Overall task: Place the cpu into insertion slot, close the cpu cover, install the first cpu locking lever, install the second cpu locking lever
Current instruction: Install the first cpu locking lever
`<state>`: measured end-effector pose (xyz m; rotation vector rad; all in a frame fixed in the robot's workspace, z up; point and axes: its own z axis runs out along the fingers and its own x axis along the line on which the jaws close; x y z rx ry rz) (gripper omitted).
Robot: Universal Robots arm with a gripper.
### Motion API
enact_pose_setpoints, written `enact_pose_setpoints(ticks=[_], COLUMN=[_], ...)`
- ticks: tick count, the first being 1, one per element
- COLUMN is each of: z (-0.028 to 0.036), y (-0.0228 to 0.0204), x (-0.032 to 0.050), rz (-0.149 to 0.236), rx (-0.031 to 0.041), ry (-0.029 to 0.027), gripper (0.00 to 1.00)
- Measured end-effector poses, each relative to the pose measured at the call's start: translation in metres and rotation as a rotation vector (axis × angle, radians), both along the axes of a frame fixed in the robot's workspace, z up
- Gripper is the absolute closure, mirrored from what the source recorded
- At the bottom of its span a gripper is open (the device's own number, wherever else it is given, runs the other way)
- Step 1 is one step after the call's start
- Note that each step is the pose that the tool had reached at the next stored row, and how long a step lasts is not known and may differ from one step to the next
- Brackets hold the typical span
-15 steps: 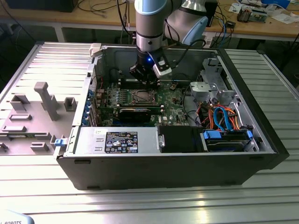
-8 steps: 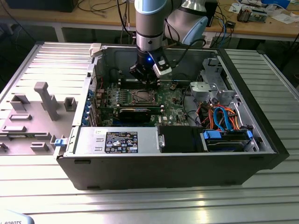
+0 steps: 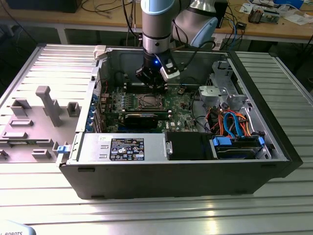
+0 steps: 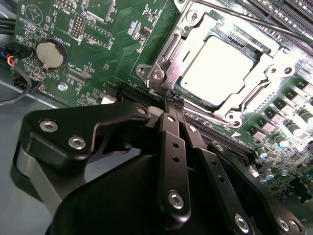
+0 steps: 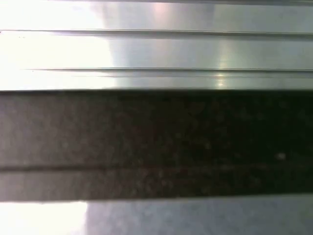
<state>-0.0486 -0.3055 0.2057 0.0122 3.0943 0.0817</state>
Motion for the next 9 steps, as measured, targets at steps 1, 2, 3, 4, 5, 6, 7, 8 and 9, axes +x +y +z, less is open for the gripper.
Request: enact_pose_setpoints(ticks=[1,2,3,4,5,6,7,8,9], z=[-0.0022,-0.0039,-0.0042,-0.0043,-0.0046,-0.0047,-0.0047,-0.0045,-0.0035], y=[0.0000,0.0000,-0.0001,0.0000,0.0002,0.0003,0.0003,0.0002,0.0004], x=[0.0000,0.0000,-0.0001,-0.0001,-0.0001,0.0000,0.0000,0.0000,0.0000], rz=[0.000,0.000,0.000,0.000,0.000,0.000,0.000,0.000,0.000], rx=[-0.0140,-0.0196,-0.0177,-0.0111,-0.0017,-0.0002,0.0036,0.0081,0.0096], ry=[0.0000,0.0003,0.0002,0.0002,0.0001,-0.0003,-0.0003,-0.0001,-0.0003], gripper=[0.88,0.88,0.88,0.88,0.88,0.88,0.88,0.88,0.88])
